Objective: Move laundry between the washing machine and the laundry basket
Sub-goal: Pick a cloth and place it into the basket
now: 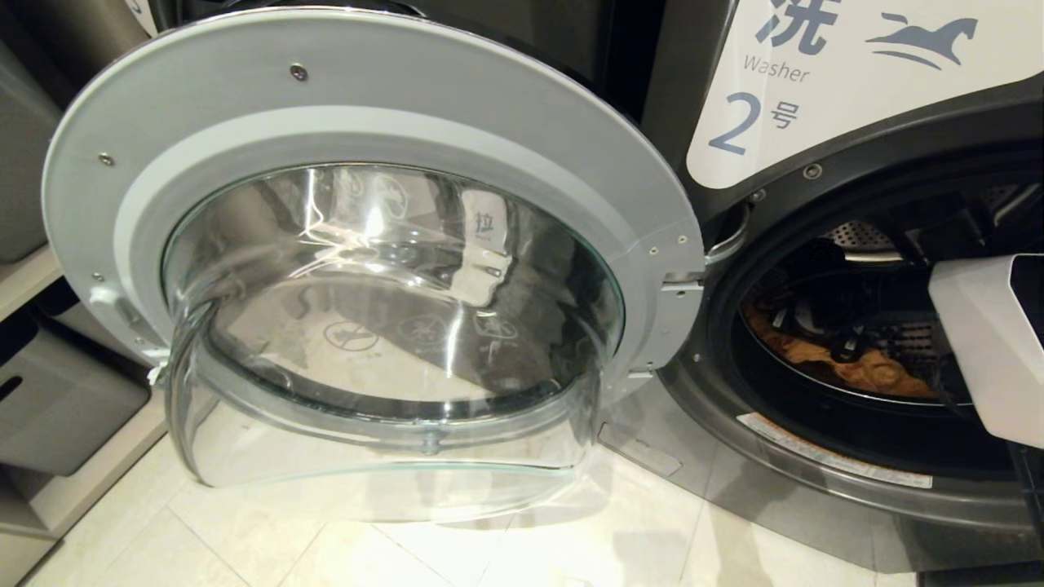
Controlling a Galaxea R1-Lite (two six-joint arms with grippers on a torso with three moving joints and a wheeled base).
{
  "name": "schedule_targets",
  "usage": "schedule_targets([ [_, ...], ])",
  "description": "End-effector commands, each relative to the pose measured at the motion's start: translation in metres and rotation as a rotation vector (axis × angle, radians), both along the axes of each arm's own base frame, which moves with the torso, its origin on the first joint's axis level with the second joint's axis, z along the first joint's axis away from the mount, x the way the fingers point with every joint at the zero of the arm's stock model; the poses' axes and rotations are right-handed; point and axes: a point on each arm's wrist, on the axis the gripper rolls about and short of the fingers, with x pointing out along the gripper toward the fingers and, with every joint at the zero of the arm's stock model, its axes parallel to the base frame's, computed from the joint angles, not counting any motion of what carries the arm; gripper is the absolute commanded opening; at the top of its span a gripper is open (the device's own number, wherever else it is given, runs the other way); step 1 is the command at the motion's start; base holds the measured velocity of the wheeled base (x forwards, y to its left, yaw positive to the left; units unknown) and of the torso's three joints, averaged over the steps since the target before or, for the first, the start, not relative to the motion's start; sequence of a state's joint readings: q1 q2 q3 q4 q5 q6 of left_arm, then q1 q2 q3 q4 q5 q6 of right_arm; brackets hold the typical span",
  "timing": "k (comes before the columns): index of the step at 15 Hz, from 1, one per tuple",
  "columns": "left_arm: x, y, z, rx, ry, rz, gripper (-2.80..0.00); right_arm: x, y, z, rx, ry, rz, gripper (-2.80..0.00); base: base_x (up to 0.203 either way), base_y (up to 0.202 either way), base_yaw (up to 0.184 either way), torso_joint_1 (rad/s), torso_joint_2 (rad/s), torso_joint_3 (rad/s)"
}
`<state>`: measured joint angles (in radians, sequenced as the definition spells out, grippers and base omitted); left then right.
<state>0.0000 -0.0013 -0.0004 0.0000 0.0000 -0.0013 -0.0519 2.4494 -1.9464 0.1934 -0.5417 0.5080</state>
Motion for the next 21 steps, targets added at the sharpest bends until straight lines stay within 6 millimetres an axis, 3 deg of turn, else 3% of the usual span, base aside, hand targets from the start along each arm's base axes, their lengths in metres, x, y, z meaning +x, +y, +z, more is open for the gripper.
schedule_targets([
  [1,0.000,0.000,0.000,0.000,0.001,0.000,-2.80,0.002,-0.002,-0.010,0.002,0.018,-0.008,0.00,0.000,0.000,0.000,0.000,0.00,0.000],
  [17,0.000,0.000,0.000,0.000,0.002,0.000,-2.80,0.015,-0.011,-0.037,0.028,-0.053,-0.044,0.00,0.000,0.000,0.000,0.000,0.00,0.000],
  [18,0.000,0.000,0.000,0.000,0.002,0.000,-2.80,0.015,-0.013,-0.036,0.031,-0.056,-0.048,-2.80,0.000,0.000,0.000,0.000,0.00,0.000],
  [21,0.000,0.000,0.000,0.000,0.002,0.000,-2.80,0.015,-0.013,-0.036,0.033,-0.057,-0.048,-2.80,0.000,0.000,0.000,0.000,0.00,0.000],
])
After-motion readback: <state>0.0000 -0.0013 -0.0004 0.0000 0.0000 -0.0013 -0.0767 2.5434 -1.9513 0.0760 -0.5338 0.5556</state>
